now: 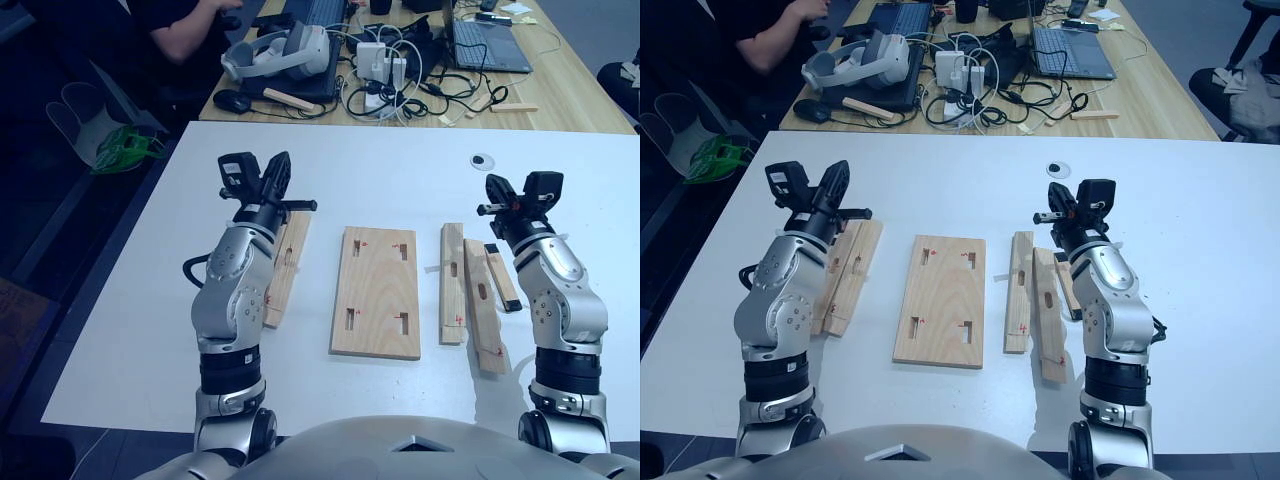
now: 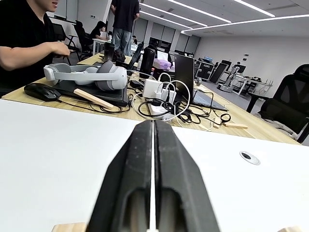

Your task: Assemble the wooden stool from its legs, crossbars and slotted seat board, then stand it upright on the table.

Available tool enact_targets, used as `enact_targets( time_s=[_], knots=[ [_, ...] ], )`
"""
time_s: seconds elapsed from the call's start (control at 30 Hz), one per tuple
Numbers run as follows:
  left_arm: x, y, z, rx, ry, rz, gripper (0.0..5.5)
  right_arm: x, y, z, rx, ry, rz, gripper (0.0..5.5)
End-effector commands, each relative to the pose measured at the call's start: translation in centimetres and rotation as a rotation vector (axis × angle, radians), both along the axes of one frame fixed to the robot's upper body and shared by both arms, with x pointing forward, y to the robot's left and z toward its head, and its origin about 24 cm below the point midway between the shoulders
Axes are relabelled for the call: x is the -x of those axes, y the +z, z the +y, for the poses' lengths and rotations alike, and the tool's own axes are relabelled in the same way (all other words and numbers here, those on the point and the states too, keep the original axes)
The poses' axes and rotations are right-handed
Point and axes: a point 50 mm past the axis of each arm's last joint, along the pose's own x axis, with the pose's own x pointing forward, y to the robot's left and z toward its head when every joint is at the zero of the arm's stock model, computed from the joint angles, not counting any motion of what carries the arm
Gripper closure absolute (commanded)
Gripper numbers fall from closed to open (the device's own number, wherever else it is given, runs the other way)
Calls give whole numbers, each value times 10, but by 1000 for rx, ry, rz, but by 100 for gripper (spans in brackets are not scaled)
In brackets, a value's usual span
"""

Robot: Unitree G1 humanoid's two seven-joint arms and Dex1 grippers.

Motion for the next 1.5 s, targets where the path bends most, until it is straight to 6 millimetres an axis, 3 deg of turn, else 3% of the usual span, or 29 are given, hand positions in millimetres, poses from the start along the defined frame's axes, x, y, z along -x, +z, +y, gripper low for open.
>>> enact_targets(
  time_s=[0.03, 0.13, 0.33, 0.5, 0.67, 0.77, 0.9, 1.0, 1.2, 1.3, 1.5],
  knots=[
    [11, -5, 21, -156, -16, 73, 486, 2, 1, -2, -2, -14, 7, 550],
    [25, -10, 47, -258, 15, 157, 434, 7, 0, -6, -9, -35, 9, 550],
    [61, -42, 91, -476, 68, 456, 353, 16, 0, -10, -16, -64, 16, 550],
    [79, -59, 89, -490, -19, 557, 287, 35, -11, -16, -4, -102, 61, 550],
    [82, -67, 87, -549, -23, 575, 218, 49, -24, -19, -26, -129, 115, 550],
    [82, -64, 88, -620, -4, 535, 172, 54, -26, -18, -43, -128, 131, 550],
    [76, -50, 98, -580, 110, 422, 114, 59, -27, -17, -45, -125, 148, 550],
    [82, -52, 108, -622, 111, 456, 114, 62, -27, -17, -48, -128, 154, 550],
    [115, -69, 132, -753, -21, 675, 114, 67, -29, -18, -66, -140, 165, 550],
    [127, -75, 124, -732, -95, 724, 114, 68, -29, -19, -73, -141, 166, 550],
    [121, -84, 100, -547, -92, 745, 114, 64, -29, -19, -74, -133, 164, 550]
  ],
)
